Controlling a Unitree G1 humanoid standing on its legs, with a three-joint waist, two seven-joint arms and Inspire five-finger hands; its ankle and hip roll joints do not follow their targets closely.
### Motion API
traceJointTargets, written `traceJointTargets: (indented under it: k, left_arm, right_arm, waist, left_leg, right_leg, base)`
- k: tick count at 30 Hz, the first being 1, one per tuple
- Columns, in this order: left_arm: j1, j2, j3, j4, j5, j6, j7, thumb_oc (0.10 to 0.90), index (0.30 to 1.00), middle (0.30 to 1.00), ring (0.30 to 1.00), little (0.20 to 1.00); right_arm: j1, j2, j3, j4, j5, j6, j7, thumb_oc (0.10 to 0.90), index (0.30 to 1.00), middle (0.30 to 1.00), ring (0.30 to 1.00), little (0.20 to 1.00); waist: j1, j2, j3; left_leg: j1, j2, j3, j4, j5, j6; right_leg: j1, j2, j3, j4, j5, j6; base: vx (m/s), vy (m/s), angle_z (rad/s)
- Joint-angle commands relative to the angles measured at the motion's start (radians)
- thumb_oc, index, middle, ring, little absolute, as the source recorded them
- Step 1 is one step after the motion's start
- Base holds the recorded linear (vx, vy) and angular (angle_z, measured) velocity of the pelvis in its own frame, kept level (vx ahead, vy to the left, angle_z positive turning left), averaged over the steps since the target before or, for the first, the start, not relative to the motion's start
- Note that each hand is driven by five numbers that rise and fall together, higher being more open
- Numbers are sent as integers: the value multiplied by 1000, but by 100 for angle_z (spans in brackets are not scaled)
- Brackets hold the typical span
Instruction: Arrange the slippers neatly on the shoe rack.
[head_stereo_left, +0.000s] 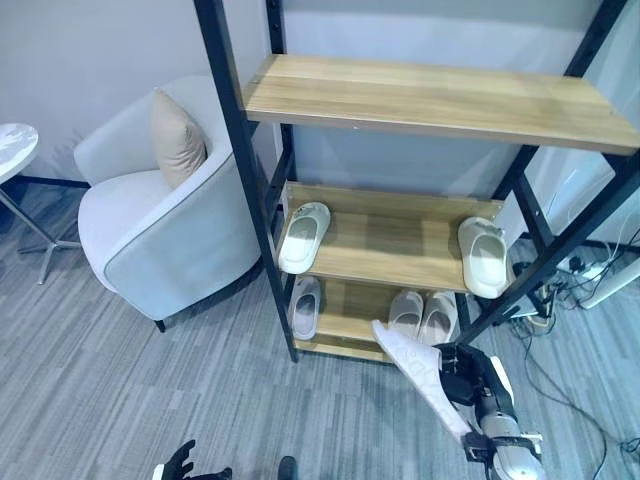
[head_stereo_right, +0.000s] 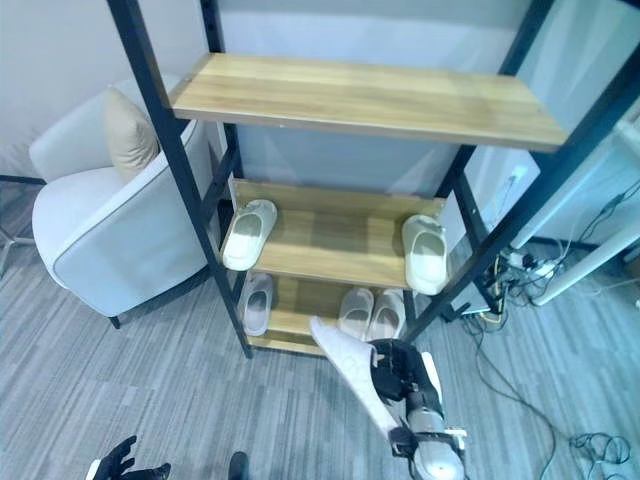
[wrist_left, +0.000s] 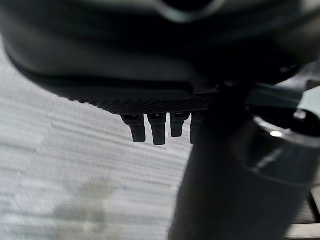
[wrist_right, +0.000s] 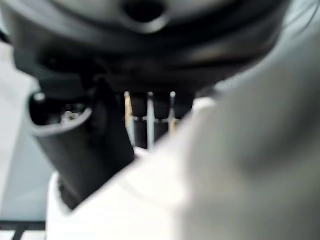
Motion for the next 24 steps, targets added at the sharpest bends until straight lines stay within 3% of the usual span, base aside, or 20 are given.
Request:
traceJointTargets:
  k: [1, 2, 3, 5, 6, 7, 8, 9, 10, 11, 12, 13, 16, 18, 20, 22, 24]
  left_arm:
    - [-128, 63, 9, 11, 5, -50, 37, 800, 900, 900, 900, 900]
    - [-169, 62, -41, 21, 19, -46, 35, 800, 900, 900, 900, 900]
    - [-171, 62, -40, 21, 19, -46, 35, 800, 900, 900, 900, 900]
    - [-204, 79, -127, -55, 47, -57, 40, 800, 900, 900, 900, 900]
    - [-206, 79, -125, -55, 47, -56, 40, 800, 900, 900, 900, 900]
    - [-213, 89, -171, -107, 55, -56, 42, 800, 900, 900, 900, 900]
    - [-212, 96, -185, -132, 55, -56, 42, 800, 900, 900, 900, 900]
    - [-213, 96, -185, -135, 55, -54, 42, 800, 900, 900, 900, 900]
    - [-210, 107, -211, -164, 68, -54, 33, 800, 900, 900, 900, 900]
    - [-210, 123, -237, -224, 87, -52, 33, 800, 900, 900, 900, 900]
    - [-211, 123, -236, -224, 87, -51, 33, 800, 900, 900, 900, 900]
    - [-213, 143, -258, -285, 73, -57, 29, 800, 900, 900, 900, 900]
    - [-216, 151, -259, -304, 64, -59, 41, 800, 900, 900, 900, 900]
    - [-242, 166, -284, -346, 63, -67, 61, 800, 900, 900, 900, 900]
    - [-254, 169, -290, -366, 52, -71, 70, 800, 900, 900, 900, 900]
    - [-280, 171, -305, -410, 15, -84, 98, 800, 900, 900, 900, 900]
    - [-288, 169, -309, -414, 7, -87, 107, 800, 900, 900, 900, 900]
  right_arm:
    - [-104, -33, -16, -98, -24, -92, -64, 400, 300, 300, 300, 300]
    - [-195, -49, 24, -40, -49, -80, -101, 400, 300, 300, 300, 300]
    - [-198, -48, 24, -37, -49, -82, -101, 400, 300, 300, 300, 300]
    - [-360, -68, 86, 39, -87, -72, -146, 400, 300, 300, 300, 300]
    - [-364, -68, 87, 43, -87, -74, -147, 400, 300, 300, 300, 300]
    - [-484, -70, 124, 84, -96, -53, -172, 400, 300, 300, 300, 300]
    - [-518, -77, 132, 97, -98, -45, -179, 400, 300, 300, 300, 300]
    - [-523, -77, 131, 101, -97, -46, -180, 400, 300, 300, 300, 300]
    - [-545, -84, 126, 113, -99, -42, -192, 400, 300, 300, 300, 300]
    - [-609, -84, 120, 141, -110, -40, -228, 400, 300, 300, 300, 300]
    - [-610, -84, 120, 142, -110, -40, -229, 400, 300, 300, 300, 300]
    - [-703, -102, 147, 230, -108, -30, -260, 400, 300, 300, 300, 300]
    - [-772, -118, 175, 279, -133, -2, -270, 400, 300, 300, 300, 300]
    - [-865, -134, 184, 332, -149, 8, -306, 400, 300, 300, 300, 300]
    - [-911, -147, 180, 360, -138, 6, -323, 400, 300, 300, 300, 300]
    - [-1050, -198, 195, 417, -120, 20, -365, 400, 300, 300, 300, 300]
    - [-1086, -219, 199, 419, -131, 23, -382, 400, 300, 300, 300, 300]
  waist:
    - [-4, -53, 55]
    - [0, -60, 98]
    - [-1, -59, 96]
    - [18, -55, 162]
    - [17, -56, 160]
    - [50, -50, 183]
    - [63, -47, 183]
    - [59, -49, 185]
    - [64, -43, 191]
    - [77, -27, 219]
    - [77, -27, 218]
    - [97, -10, 237]
    - [105, 1, 233]
    - [117, 14, 228]
    - [123, 17, 222]
    - [137, 30, 223]
    - [141, 34, 216]
  left_leg:
    - [1, 22, 0, 134, -169, -11]
    - [-68, 20, 0, 186, -182, -3]
    - [-74, 20, 0, 191, -183, -3]
    - [-173, 21, 5, 260, -203, 9]
    - [-181, 21, 5, 265, -205, 9]
    - [-250, 37, 31, 343, -234, 6]
    - [-268, 44, 37, 381, -259, 1]
    - [-288, 39, 39, 389, -240, 6]
    - [-329, 40, 41, 457, -264, 10]
    - [-383, 44, 33, 542, -295, 15]
    - [-387, 44, 34, 547, -298, 15]
    - [-461, 52, 7, 668, -359, 12]
    - [-542, 55, -10, 766, -391, 13]
    - [-673, 57, -34, 907, -432, 19]
    - [-729, 54, -43, 962, -450, 22]
    - [-878, 50, -62, 1112, -497, 26]
    - [-923, 52, -67, 1151, -515, 29]
  right_leg:
    - [-90, -41, -37, 7, 66, 34]
    - [-152, -49, -33, 51, 63, 32]
    - [-157, -49, -33, 54, 62, 32]
    - [-312, -54, -56, 209, 49, 39]
    - [-320, -54, -55, 215, 46, 39]
    - [-421, -107, -155, 334, 50, 56]
    - [-433, -137, -202, 375, 37, 64]
    - [-447, -144, -209, 376, 54, 57]
    - [-449, -168, -243, 391, 32, 56]
    - [-512, -176, -227, 475, 2, 41]
    - [-516, -176, -226, 479, 0, 41]
    - [-578, -187, -206, 589, -68, 32]
    - [-653, -191, -194, 690, -120, 14]
    - [-780, -199, -173, 838, -195, -14]
    - [-838, -204, -165, 904, -228, -26]
    - [-983, -216, -128, 1062, -306, -67]
    - [-1032, -221, -119, 1110, -332, -78]
  base:
    - [-178, 18, 0]
    - [-148, 10, 1]
    - [-317, 31, -3]
    - [-261, 41, -9]
    - [-210, 61, -17]
    - [-73, 31, -29]
    - [-146, 39, -58]
    - [-47, -25, -86]
    - [-146, 13, -48]
    - [-71, 5, 3]
    - [-43, 9, 58]
    - [12, -18, 44]
    - [-39, -42, 32]
    - [-67, -90, 26]
    - [-62, -83, 31]
    - [-87, -81, 32]
    - [-25, -25, 20]
